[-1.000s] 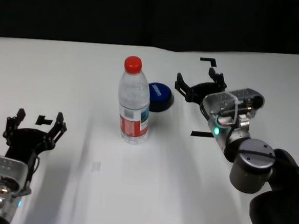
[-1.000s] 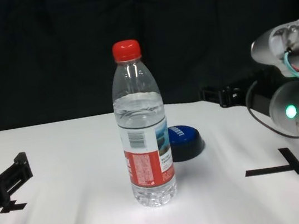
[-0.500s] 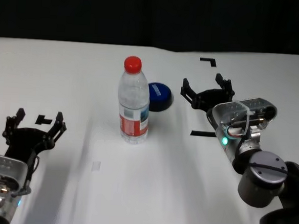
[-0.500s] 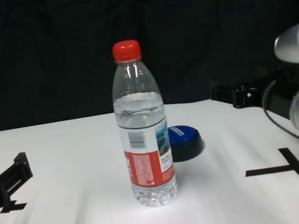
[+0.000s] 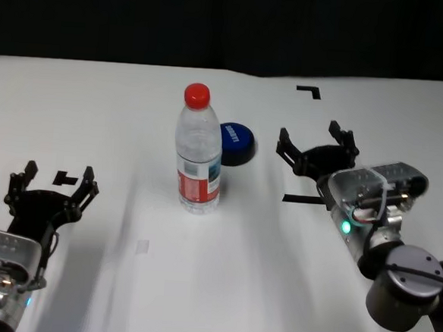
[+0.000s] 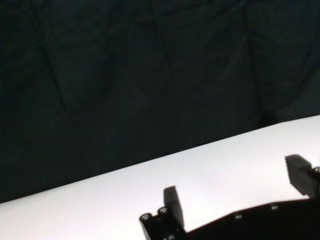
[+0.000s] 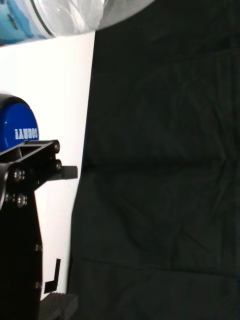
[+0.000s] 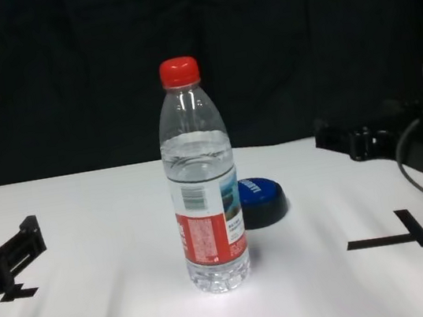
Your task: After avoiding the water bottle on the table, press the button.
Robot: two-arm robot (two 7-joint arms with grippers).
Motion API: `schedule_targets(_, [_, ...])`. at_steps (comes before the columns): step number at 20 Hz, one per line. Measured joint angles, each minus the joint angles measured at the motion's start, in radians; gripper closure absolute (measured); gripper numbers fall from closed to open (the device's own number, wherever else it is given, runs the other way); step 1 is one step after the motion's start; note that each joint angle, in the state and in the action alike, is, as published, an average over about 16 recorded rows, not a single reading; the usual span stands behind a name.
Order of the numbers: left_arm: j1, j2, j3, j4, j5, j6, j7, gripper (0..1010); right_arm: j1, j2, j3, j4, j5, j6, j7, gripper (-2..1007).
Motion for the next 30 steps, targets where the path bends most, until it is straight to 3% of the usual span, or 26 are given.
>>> schedule_targets(17, [0.000, 0.000, 0.000, 0.000, 0.000, 0.000, 0.000, 7, -0.144, 0.043, -0.003, -0.147, 0.035, 0.028, 0.024, 2])
schedule_targets(30, [0.000, 0.000, 0.000, 0.000, 0.000, 0.000, 0.000, 7, -0.189, 0.076, -0.043, -0.198, 0.059, 0.040, 0.056, 2])
